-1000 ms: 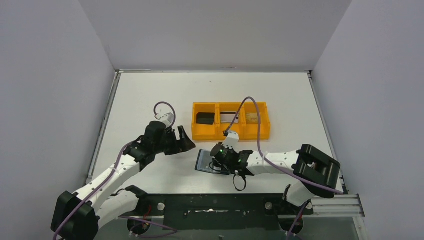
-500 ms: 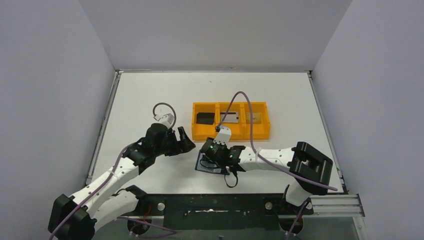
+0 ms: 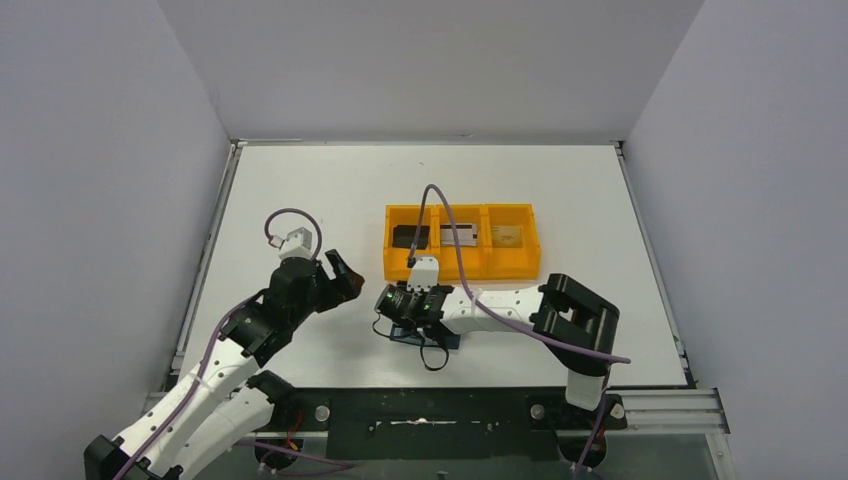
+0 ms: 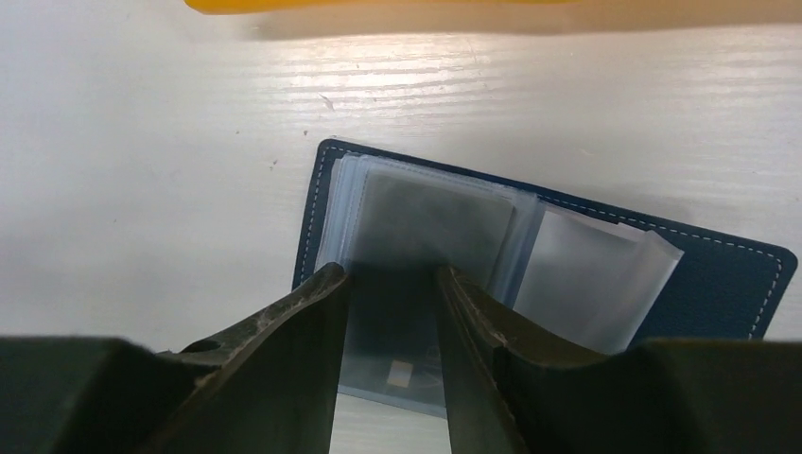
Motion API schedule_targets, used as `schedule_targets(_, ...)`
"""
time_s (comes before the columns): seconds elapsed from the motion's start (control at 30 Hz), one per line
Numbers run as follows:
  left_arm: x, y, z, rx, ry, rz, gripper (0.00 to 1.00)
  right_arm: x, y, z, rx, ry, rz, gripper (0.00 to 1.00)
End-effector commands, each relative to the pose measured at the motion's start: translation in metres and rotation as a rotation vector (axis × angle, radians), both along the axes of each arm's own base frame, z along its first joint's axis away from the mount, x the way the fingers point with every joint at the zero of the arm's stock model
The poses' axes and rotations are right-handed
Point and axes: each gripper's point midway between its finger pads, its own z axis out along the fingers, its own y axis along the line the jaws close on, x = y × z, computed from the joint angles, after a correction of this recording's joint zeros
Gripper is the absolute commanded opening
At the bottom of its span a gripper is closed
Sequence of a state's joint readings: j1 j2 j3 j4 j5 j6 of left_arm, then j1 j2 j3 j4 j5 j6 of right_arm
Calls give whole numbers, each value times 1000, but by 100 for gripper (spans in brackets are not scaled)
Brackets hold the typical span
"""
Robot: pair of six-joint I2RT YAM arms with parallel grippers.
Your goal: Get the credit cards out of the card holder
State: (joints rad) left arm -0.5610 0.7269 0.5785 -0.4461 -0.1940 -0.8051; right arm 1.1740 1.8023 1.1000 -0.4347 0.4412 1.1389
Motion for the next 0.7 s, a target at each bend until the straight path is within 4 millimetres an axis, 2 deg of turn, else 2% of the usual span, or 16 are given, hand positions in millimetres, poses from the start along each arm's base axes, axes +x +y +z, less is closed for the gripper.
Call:
schedule_targets(0.0,8,3,15,-5,-33,34,78,-4,-6,-9,-100,15,-2,37)
schedule_targets(0.13,8,1,13,-3,-25,27,78,-8,-11,-18,-152,32,-13,25)
schedule_targets(0.3,8,1,11,-3,-21,24,78,-5,-8,-13,-127,12,-11,11)
schedule_targets(0.43,7,-1,9,-4,-18,12,78,0,-1,-2,-75,-13,6,10)
schedule_targets(0.57,8,-8,8,-13,-14,-24,78,3,6,9,16,-23,23,2)
schedule_targets(0.67,8,-16,7,-27,-11,-64,78,6,10,19,87,-42,35,0)
